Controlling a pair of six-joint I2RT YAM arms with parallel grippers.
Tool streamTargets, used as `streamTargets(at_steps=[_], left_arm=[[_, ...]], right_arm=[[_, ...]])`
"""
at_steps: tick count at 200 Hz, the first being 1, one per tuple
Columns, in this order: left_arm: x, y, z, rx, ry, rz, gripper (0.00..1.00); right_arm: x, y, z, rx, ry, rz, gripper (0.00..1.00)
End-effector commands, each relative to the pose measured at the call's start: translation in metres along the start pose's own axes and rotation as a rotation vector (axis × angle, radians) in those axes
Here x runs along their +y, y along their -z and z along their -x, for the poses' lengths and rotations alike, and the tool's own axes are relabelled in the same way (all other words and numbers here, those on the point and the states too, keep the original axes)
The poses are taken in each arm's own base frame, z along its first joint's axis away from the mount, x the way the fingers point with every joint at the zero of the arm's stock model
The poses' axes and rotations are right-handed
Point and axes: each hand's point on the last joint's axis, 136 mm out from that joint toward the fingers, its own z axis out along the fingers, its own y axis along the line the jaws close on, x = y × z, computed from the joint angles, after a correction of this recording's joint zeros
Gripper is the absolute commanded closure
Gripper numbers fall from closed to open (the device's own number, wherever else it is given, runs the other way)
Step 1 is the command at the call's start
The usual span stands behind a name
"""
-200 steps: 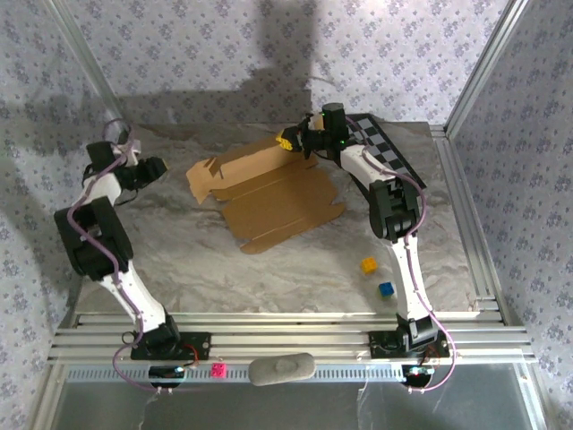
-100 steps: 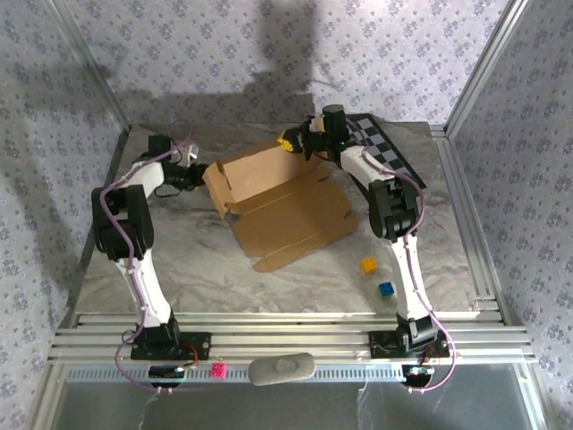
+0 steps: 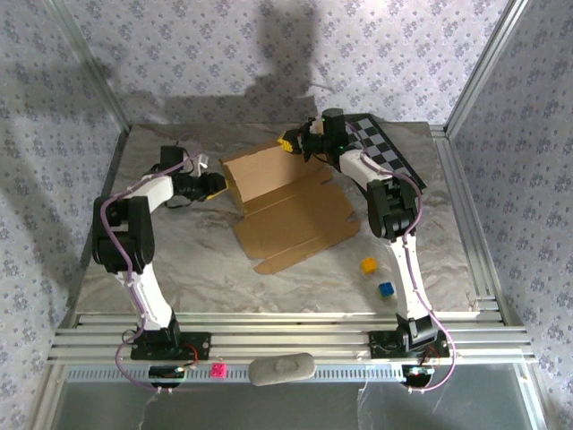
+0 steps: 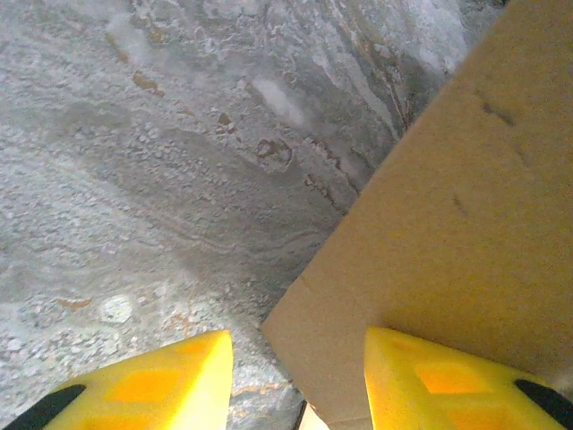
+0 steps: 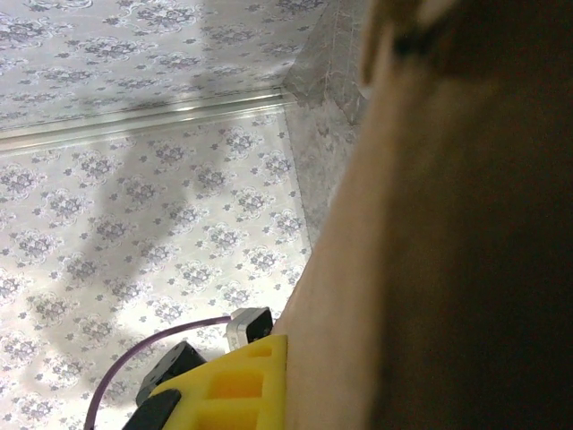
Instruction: Fold the paper box
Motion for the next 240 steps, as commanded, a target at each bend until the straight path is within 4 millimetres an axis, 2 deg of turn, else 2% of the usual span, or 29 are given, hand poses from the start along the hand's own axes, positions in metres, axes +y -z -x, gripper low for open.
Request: streamTargets(at_steps=[1,68,135,165,185,211,240], left_arm=[[-0.021,0.004,0.017,-0.05,-0.055,-0.01,0.56],[-0.036,0.018,0.008,-0.089,-0.099,0.034,0.5],[-0.039,0.025,0.005,-0.11,-0.122,0.051,0.49],[-0.036,0.028,0.007,-0.112,-0.139,0.08,0.48],[-0.03,0.026,0.009,-0.113,-0.146,0.108,0.48],[-0.021,0.022,0.011,-0.111,-0.153,0.145,0.48],[-0.017,0.016,0.016,-0.106,-0.158,0.16,0.5]], right_arm=[[-0.009,0.0,0.004,-0.02,-0.01,-0.008,1.0],[0.003,0.008,0.005,-0.053,0.01,0.04,1.0],[0.039,0.013,0.008,-0.089,0.111,0.224,1.0],[0.05,0.008,0.006,-0.066,0.139,0.271,1.0],[0.046,0.004,0.001,-0.041,0.145,0.277,1.0],[0.026,0.002,-0.004,-0.024,0.128,0.255,1.0],[0.015,0.003,-0.008,-0.009,0.138,0.253,1.0]])
